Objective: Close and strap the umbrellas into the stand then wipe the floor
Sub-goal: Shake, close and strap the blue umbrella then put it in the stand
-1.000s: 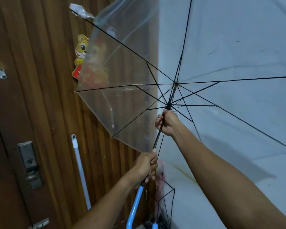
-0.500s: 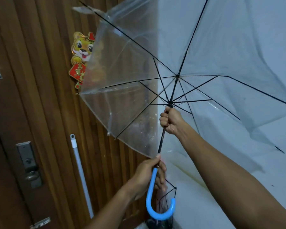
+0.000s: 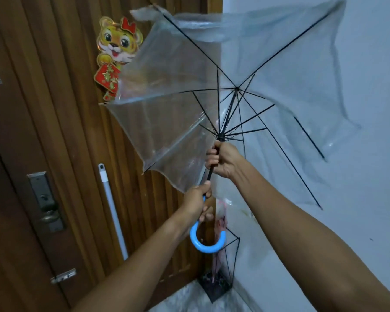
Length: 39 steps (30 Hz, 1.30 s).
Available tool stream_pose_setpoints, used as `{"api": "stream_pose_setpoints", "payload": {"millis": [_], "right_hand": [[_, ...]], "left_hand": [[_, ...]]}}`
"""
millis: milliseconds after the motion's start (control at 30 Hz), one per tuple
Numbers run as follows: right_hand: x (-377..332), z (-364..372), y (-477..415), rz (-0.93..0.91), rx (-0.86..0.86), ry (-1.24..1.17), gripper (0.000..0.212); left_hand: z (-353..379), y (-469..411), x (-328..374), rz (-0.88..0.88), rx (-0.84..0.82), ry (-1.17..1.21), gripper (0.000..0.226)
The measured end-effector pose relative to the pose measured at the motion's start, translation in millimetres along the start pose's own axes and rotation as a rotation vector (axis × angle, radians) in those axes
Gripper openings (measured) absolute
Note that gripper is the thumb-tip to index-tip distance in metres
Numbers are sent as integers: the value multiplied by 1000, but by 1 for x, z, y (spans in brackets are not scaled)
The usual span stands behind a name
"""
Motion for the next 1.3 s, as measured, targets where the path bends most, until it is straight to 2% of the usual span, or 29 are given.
{"api": "stream_pose_setpoints", "payload": {"millis": [167,300,400,567,767,933,1167,1300], "right_hand": [[-15,0,1,-109,40,-38,43],[-34,-7,-4,-117,89,-38,40],[-39,-5,1,-109,88,4,40],[-25,-4,8,-147,170,248,37],[30,3,27,-72,100,355,42],[50,-7,32,-72,140,347,44],[63,-11,36,5,122,414,66],[58,-5,48,-9,98,366,54]], "left_hand": [[8,11,11,11,-27,-89,41],[13,29,0,-14,-106,-78,46],[9,31,1,52,-22,-81,49],[3,21,9,55,94,-131,52],[-14,3,14,49,228,-248,50],[-21,1,0,45,225,-264,53],[-21,1,-7,40,227,-272,53],[-19,1,-5,70,253,-316,52]]}}
Point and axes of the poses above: each hand's wrist, its own y-axis away from the middle knuckle, its own z-axis out of the palm, x = y × z, the point moved 8 cm from there along -y, towards the middle knuckle, and after that the axes turned 2 degrees about -x, right-handed, at the moved point
